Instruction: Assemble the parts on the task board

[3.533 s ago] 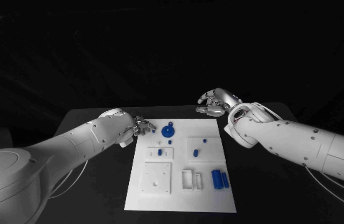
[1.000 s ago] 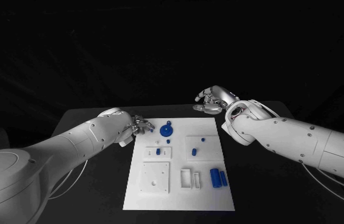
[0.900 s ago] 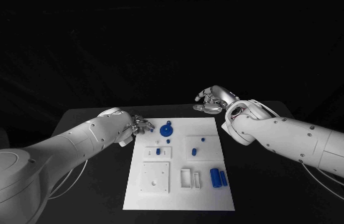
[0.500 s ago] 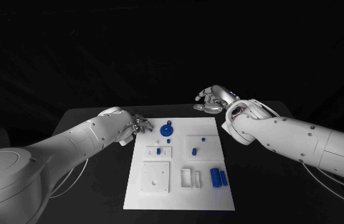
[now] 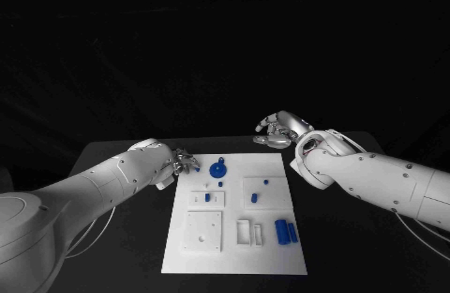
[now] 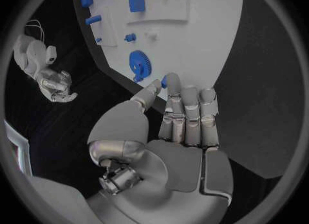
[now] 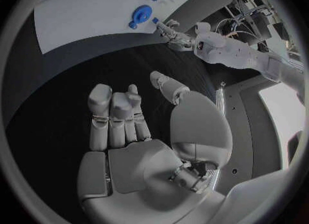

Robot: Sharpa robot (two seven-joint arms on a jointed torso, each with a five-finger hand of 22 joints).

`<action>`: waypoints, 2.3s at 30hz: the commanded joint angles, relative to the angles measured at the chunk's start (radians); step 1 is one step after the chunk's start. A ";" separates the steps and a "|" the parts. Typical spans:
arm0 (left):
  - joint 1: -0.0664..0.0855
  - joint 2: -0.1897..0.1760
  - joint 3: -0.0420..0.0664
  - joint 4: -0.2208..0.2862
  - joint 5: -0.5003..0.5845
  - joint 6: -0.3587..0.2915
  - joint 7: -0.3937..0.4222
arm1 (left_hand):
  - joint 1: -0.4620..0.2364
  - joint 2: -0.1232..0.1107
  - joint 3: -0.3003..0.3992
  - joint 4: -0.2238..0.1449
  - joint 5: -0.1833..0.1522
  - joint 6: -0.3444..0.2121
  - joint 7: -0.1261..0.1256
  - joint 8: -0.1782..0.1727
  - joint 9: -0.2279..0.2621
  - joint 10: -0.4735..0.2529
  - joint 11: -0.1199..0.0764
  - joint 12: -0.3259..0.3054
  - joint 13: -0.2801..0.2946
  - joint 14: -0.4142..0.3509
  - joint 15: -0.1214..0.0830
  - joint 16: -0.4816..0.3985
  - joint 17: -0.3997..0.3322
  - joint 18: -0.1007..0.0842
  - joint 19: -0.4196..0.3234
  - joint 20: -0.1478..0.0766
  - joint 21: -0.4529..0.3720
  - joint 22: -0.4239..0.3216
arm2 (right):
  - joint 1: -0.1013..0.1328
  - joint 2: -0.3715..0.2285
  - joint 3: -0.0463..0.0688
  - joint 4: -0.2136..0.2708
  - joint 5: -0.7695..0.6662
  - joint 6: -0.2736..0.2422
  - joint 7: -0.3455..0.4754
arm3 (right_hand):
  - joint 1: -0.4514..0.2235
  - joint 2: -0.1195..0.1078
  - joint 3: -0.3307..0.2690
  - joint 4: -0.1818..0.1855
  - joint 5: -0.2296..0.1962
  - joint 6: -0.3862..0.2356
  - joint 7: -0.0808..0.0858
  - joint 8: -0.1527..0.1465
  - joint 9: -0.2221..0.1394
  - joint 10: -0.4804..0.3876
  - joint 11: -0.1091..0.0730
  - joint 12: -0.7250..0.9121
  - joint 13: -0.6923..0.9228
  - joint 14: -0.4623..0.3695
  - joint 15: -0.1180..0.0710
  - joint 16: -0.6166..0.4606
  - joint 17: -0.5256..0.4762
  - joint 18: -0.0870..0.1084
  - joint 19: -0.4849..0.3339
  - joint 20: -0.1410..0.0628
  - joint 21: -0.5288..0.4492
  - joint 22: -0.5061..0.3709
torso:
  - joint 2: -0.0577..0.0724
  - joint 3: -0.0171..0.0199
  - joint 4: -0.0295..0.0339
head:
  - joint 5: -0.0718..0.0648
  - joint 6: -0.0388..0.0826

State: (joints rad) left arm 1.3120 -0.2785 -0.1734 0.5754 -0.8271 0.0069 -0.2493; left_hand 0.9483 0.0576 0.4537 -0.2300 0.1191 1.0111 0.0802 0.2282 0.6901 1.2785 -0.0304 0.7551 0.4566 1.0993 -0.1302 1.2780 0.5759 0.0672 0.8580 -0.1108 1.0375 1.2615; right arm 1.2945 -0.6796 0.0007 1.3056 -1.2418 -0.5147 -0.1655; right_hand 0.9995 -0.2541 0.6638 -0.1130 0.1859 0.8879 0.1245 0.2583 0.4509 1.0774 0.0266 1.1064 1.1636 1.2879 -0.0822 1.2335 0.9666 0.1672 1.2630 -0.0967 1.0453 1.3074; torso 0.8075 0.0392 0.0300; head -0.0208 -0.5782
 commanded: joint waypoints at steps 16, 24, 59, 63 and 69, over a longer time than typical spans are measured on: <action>-0.002 -0.004 -0.001 0.013 0.004 -0.015 0.008 | 0.012 -0.007 0.140 0.030 0.042 0.067 -0.016 0.017 0.011 0.054 -0.015 -0.016 0.001 0.032 -0.019 0.027 -0.002 -0.014 0.039 -0.118 0.004 0.015 | 0.000 -0.003 0.000 0.002 -0.006 0.005 0.006 | 0.007 -0.002 -0.006 0.000 0.004 -0.010 0.018 0.004 0.001 0.005 0.001 0.005 -0.002 0.005 0.000 -0.004 0.002 0.095 0.000 -0.004 -0.007 0.004 | 0.000 -0.0011 0.0012 | 0.005 -0.002; -0.002 -0.015 -0.001 0.040 0.026 -0.056 0.021 | -0.007 -0.010 0.149 0.013 0.109 0.089 -0.028 0.035 0.037 0.076 -0.027 -0.010 0.009 0.051 -0.030 0.040 0.001 -0.012 0.057 -0.126 0.013 0.023 | 0.000 -0.007 0.000 0.004 -0.005 0.005 0.008 | 0.007 -0.002 -0.006 0.000 0.004 -0.010 0.017 0.004 0.001 0.005 0.001 0.005 -0.002 0.005 0.000 -0.004 0.002 0.095 0.000 -0.004 -0.007 0.004 | 0.000 -0.0017 0.0014 | 0.008 -0.001; 0.035 -0.312 -0.032 0.558 -0.065 -0.249 -0.043 | -0.036 -0.056 0.165 -0.035 0.351 0.155 -0.058 0.063 0.108 0.140 -0.057 0.002 0.033 0.115 -0.059 0.065 0.012 -0.002 0.120 -0.146 0.035 0.036 | -0.013 -0.020 0.000 -0.028 0.010 0.008 0.012 | 0.007 -0.002 -0.006 0.001 0.004 -0.009 0.017 0.004 0.001 0.005 0.001 0.005 -0.003 0.006 -0.001 -0.005 0.002 0.095 0.000 -0.004 -0.007 0.004 | -0.041 -0.0093 0.0216 | 0.016 -0.025; 0.026 -0.331 -0.045 0.602 -0.087 -0.271 -0.059 | -0.035 -0.059 0.166 -0.036 0.355 0.158 -0.059 0.063 0.109 0.141 -0.058 0.003 0.034 0.117 -0.060 0.066 0.013 -0.002 0.121 -0.147 0.036 0.037 | -0.016 -0.023 0.000 -0.029 0.010 0.009 0.012 | 0.008 -0.001 -0.006 0.001 0.004 -0.009 0.017 0.004 0.001 0.005 0.001 0.005 -0.003 0.005 -0.001 -0.005 0.002 0.095 0.000 -0.004 -0.007 0.004 | -0.044 -0.0107 0.0248 | 0.018 -0.030; 0.011 -0.356 -0.067 0.650 -0.091 -0.304 -0.063 | -0.036 -0.062 0.167 -0.036 0.363 0.163 -0.060 0.063 0.112 0.143 -0.059 0.005 0.037 0.120 -0.060 0.067 0.014 -0.002 0.124 -0.148 0.037 0.038 | -0.018 -0.026 0.000 -0.030 0.010 0.009 0.012 | 0.008 -0.001 -0.006 0.001 0.004 -0.009 0.017 0.005 0.001 0.005 0.001 0.006 -0.003 0.005 -0.001 -0.005 0.002 0.095 0.000 -0.004 -0.008 0.004 | -0.047 -0.0124 0.0305 | 0.014 -0.038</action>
State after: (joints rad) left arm 1.3233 -0.6332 -0.2409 1.2166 -0.8899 -0.2505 -0.2970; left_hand 0.9052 -0.0029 0.5670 -0.2135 0.4774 1.1428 0.0417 0.2241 0.6781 1.3726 -0.0453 0.7551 0.4928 1.1763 -0.1431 1.3399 0.5887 0.0542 0.9795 -0.1465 1.0686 1.2982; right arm 1.2772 -0.7052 0.0002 1.2752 -1.2306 -0.5140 -0.1627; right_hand 0.9995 -0.2541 0.6639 -0.1130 0.1859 0.8893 0.1259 0.2582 0.4509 1.0775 0.0266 1.1063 1.1620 1.2879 -0.0822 1.2335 0.9670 0.1671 1.2628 -0.0923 1.0415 1.3076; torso 0.7631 0.0279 0.0569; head -0.0054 -0.6129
